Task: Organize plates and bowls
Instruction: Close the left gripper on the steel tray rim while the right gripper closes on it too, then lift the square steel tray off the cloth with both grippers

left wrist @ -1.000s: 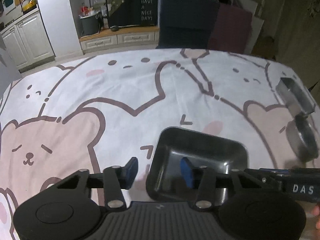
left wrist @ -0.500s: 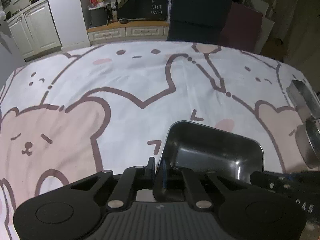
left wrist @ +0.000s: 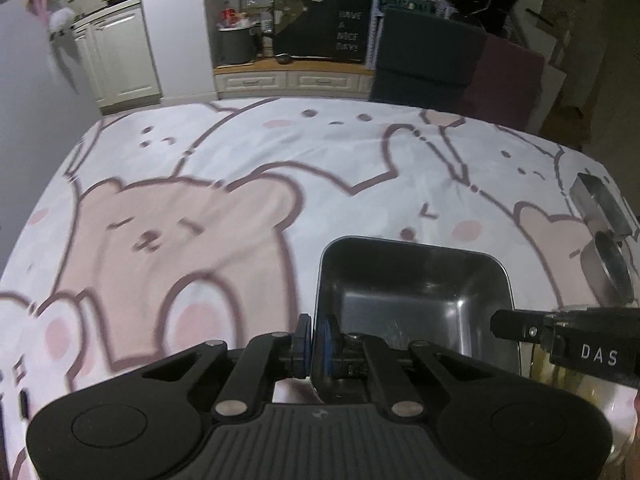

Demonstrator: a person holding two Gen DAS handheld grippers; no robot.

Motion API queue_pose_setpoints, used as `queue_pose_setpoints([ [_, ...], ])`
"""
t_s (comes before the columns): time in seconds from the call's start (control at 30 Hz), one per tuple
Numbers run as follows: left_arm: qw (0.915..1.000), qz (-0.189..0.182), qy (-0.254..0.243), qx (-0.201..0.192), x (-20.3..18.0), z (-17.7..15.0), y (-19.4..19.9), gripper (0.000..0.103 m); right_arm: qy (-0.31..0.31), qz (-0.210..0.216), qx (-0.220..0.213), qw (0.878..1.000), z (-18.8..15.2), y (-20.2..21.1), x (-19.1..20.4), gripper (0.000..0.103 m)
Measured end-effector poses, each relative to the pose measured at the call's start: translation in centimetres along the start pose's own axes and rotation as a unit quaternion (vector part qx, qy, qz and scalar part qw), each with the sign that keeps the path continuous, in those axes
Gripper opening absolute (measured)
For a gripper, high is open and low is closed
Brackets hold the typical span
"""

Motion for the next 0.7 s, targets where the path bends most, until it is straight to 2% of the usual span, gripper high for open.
queue_pose_setpoints([
  [0.17, 0.9996, 0.017, 0.007, 0.022, 2.7, -3.2, 0.4, 0.006, 0.026, 0.011, 0.027, 0.999, -2.4, -0.7, 2.8, 0.008],
  [0.37, 0.998, 0.03, -0.006, 0.055, 4.1, -6.8, 0.0, 0.006, 0.058, 0.013, 0.072, 0.996, -5.8, -2.1, 5.0, 0.009],
  [0.7, 0.9958, 0.032, -0.028, 0.081, 4.7, -8.7, -0.9, 0.006, 0.094, -0.006, 0.126, 0.987, -9.2, -4.0, 6.1, 0.01],
])
Point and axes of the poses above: each gripper's, at about its wrist camera, not at the fingertips, and y roughly against the way its jaws point, x to its left, z to its top, the point moved 10 cm from there along -y, roughly the way its jaws point, and after that the axes turned 11 degrees about z, right-handed, at the moved point
